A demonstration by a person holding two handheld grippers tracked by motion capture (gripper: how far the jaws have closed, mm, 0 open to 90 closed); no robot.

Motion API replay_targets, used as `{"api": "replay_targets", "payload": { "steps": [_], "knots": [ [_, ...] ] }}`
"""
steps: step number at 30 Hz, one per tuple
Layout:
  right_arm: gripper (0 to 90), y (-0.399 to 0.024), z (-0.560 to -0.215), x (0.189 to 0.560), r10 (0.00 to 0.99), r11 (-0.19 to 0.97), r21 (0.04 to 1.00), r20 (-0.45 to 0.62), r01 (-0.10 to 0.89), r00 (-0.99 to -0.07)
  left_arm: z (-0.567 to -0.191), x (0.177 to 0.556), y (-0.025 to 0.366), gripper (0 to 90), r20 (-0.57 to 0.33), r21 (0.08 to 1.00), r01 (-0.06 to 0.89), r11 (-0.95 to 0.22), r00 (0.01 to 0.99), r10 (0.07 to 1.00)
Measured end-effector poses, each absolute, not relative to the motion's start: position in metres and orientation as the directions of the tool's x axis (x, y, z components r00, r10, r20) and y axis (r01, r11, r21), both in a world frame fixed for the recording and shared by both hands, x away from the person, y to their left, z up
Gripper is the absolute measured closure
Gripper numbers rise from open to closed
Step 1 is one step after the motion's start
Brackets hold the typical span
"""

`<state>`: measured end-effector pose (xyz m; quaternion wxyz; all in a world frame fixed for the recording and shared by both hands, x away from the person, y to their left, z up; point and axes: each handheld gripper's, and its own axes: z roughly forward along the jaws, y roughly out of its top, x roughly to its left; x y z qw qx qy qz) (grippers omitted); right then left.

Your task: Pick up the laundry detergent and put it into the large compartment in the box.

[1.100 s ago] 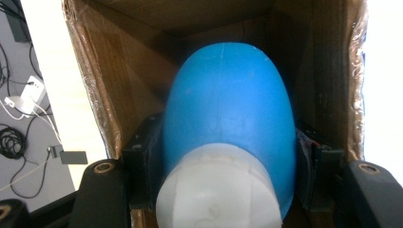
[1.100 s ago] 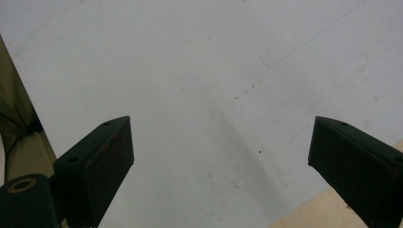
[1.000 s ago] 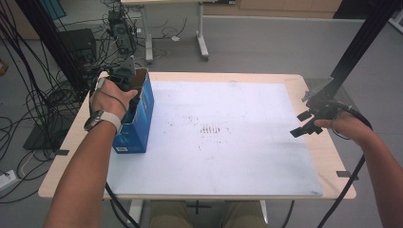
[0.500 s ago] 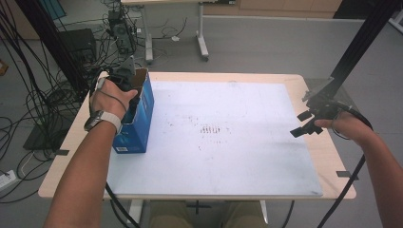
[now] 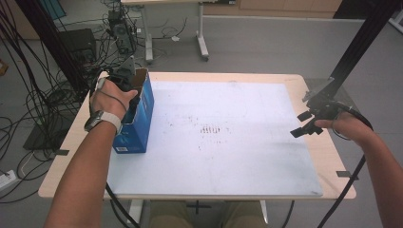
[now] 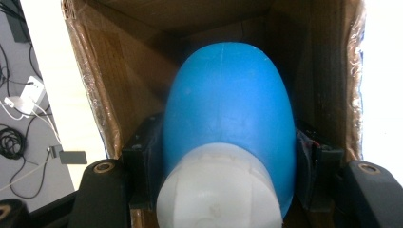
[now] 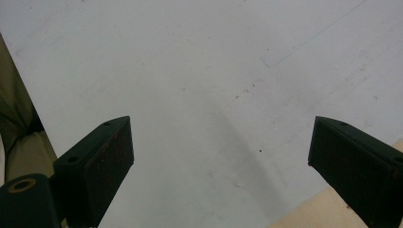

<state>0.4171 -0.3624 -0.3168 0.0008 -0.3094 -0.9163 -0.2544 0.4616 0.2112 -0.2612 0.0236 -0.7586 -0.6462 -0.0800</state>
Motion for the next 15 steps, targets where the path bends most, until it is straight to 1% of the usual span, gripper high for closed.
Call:
{"api": "replay_targets", "payload": {
  "steps": [15],
  "knots": [
    [7.6,-0.3633,-0.3175,0.4170,0.565,0.679,0.467,0.158,0.566,-0.810,-0.2612,0.4616,0.2108,37.9,0.151,0.069,0.984,-0.165,0.153,0.977]
  ]
}}
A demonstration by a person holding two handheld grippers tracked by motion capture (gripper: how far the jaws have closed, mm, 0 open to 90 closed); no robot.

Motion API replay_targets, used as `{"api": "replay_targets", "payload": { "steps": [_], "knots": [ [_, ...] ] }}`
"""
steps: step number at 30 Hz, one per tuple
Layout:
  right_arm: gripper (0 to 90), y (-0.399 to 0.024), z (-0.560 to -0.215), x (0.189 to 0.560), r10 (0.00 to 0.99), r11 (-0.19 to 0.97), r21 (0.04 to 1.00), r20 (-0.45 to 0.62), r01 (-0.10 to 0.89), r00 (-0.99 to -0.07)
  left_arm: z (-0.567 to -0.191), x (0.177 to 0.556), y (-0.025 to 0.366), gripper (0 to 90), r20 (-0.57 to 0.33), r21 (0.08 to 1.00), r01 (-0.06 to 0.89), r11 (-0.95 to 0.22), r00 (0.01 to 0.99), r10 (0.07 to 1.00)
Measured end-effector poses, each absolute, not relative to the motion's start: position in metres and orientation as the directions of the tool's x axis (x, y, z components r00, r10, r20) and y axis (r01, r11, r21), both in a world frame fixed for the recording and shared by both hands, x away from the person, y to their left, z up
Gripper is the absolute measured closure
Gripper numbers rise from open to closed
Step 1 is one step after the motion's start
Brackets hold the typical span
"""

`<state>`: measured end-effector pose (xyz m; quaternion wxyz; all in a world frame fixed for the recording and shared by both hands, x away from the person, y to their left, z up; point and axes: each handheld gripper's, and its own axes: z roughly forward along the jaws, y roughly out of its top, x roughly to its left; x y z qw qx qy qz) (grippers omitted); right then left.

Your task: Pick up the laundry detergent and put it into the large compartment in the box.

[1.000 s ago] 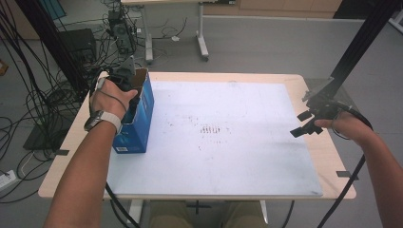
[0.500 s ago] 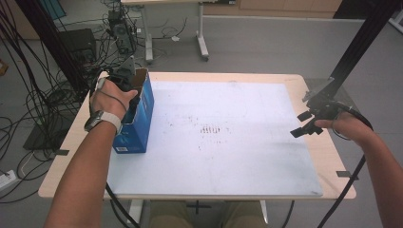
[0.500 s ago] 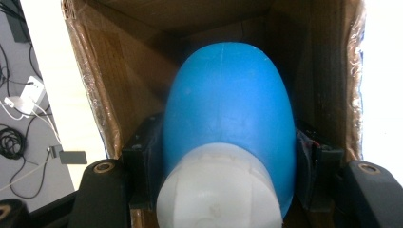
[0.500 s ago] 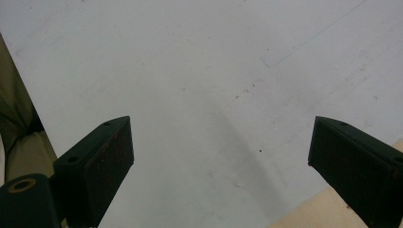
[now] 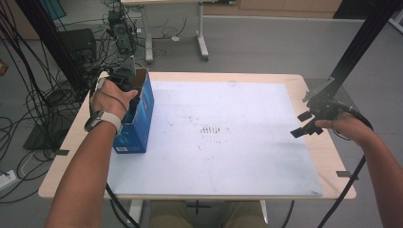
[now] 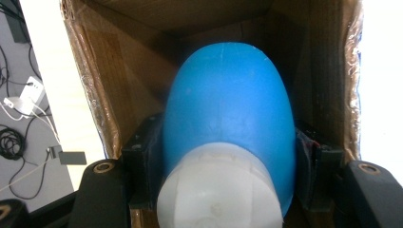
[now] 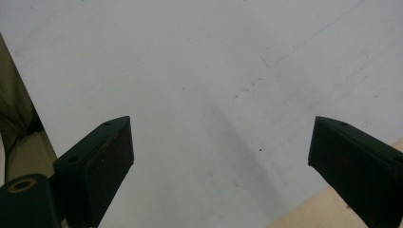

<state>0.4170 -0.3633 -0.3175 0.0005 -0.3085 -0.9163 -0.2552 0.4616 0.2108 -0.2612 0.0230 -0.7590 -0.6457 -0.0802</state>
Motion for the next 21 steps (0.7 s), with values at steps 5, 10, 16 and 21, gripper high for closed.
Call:
{"api": "replay_targets", "payload": {
  "steps": [5,10,16,21],
  "knots": [
    [7.6,-0.3634,-0.3179,0.4166,0.569,0.677,0.465,0.162,0.571,-0.807,-0.2612,0.4619,0.2110,37.9,0.149,0.069,0.984,-0.164,0.153,0.977],
    [7.6,-0.3634,-0.3188,0.4170,0.567,0.678,0.466,0.162,0.569,-0.808,-0.2614,0.4620,0.2115,37.8,0.147,0.072,0.984,-0.163,0.151,0.977],
    [7.6,-0.3626,-0.3185,0.4177,0.565,0.680,0.465,0.160,0.567,-0.809,-0.2614,0.4620,0.2115,37.8,0.147,0.072,0.984,-0.164,0.152,0.977],
    [7.6,-0.3623,-0.3184,0.4178,0.564,0.682,0.463,0.160,0.566,-0.810,-0.2614,0.4620,0.2115,37.8,0.145,0.073,0.984,-0.164,0.152,0.978]
  ]
}}
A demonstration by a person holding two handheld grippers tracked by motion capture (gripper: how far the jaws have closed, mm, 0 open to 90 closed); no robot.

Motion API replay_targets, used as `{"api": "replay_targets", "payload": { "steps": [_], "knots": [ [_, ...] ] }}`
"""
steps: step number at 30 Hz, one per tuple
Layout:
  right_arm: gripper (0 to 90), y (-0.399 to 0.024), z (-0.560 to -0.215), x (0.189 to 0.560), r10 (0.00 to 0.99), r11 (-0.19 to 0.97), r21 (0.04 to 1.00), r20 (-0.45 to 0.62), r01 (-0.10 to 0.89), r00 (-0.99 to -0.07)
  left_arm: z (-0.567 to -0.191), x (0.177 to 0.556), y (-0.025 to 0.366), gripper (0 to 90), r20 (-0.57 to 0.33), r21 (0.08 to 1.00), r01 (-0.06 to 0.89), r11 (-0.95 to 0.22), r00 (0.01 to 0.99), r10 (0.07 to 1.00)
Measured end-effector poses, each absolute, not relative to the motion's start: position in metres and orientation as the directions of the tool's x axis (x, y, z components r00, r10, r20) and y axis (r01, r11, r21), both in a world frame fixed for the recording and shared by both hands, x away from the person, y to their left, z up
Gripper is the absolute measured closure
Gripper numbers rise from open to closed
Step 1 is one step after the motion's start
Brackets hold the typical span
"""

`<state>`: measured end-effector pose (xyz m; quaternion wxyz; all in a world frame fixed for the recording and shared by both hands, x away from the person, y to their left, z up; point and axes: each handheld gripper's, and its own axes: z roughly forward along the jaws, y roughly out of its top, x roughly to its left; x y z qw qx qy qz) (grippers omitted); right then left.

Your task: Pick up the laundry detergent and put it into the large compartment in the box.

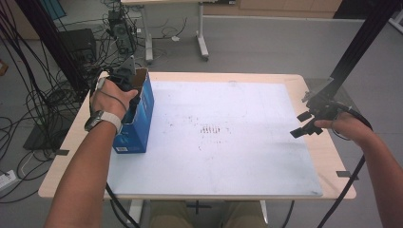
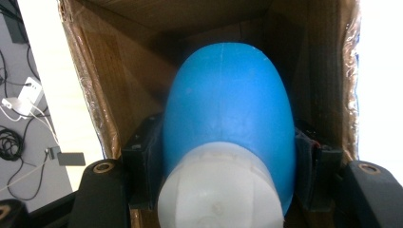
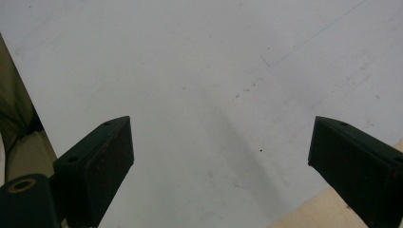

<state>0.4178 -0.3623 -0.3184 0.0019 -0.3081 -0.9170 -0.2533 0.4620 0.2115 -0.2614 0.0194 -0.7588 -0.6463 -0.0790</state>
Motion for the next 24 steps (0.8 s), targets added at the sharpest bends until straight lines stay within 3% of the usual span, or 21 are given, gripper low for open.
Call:
{"api": "replay_targets", "payload": {
  "steps": [24],
  "knots": [
    [7.6,-0.3621,-0.3192,0.4173,0.564,0.681,0.464,0.161,0.566,-0.810,-0.2613,0.4619,0.2110,37.8,0.146,0.073,0.984,-0.163,0.152,0.978]
  ]
}}
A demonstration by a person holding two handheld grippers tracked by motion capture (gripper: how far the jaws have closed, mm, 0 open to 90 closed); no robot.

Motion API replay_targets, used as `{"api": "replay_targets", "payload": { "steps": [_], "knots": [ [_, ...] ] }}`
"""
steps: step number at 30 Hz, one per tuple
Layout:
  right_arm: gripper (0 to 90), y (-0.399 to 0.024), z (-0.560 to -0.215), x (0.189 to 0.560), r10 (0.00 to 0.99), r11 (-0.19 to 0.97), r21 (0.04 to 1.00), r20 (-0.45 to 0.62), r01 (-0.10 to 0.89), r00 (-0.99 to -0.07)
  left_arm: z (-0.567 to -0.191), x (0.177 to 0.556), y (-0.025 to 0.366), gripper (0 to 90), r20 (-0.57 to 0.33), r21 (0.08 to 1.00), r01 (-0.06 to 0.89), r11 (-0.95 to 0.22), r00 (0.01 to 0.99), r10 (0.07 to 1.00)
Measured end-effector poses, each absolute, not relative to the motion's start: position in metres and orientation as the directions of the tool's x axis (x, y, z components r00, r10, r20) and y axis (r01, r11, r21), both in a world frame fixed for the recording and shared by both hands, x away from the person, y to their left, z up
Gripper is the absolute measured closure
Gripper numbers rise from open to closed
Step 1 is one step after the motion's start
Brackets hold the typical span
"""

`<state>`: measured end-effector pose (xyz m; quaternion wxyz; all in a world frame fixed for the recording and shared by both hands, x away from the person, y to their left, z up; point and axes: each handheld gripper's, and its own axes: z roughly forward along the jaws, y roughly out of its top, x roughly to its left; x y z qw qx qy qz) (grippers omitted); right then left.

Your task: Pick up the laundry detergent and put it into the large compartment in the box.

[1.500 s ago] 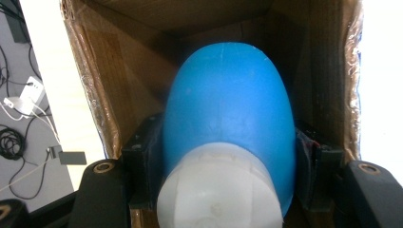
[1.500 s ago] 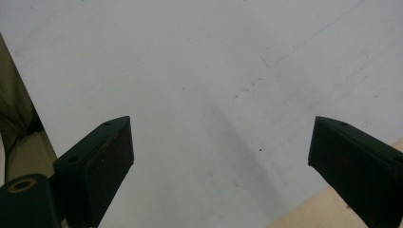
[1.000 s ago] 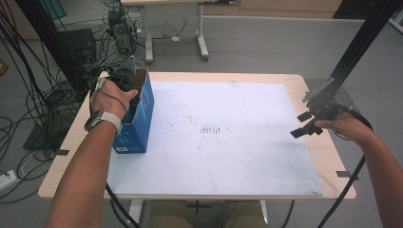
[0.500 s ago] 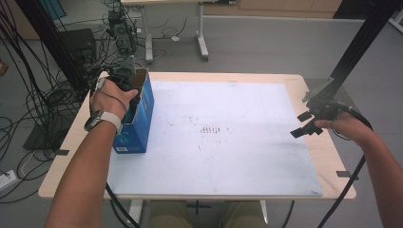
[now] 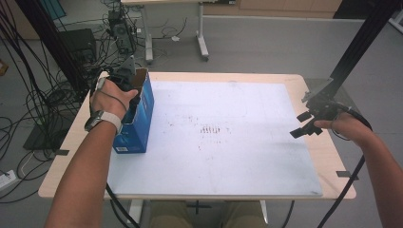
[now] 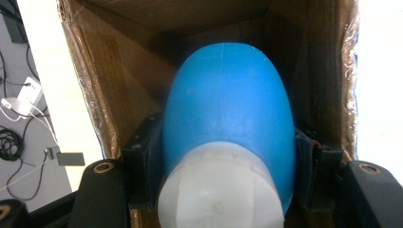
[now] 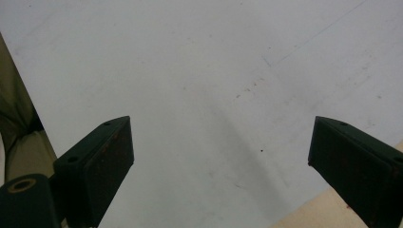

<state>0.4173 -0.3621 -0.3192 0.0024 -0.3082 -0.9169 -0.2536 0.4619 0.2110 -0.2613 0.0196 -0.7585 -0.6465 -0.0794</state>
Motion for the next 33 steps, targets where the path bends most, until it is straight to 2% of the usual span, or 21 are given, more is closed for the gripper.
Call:
{"api": "replay_targets", "payload": {
  "steps": [33],
  "knots": [
    [7.6,-0.3622,-0.3201,0.4156,0.563,0.684,0.462,0.159,0.565,-0.811,-0.2615,0.4611,0.2119,36.3,0.137,0.092,0.980,-0.174,0.160,0.977]
  ]
}}
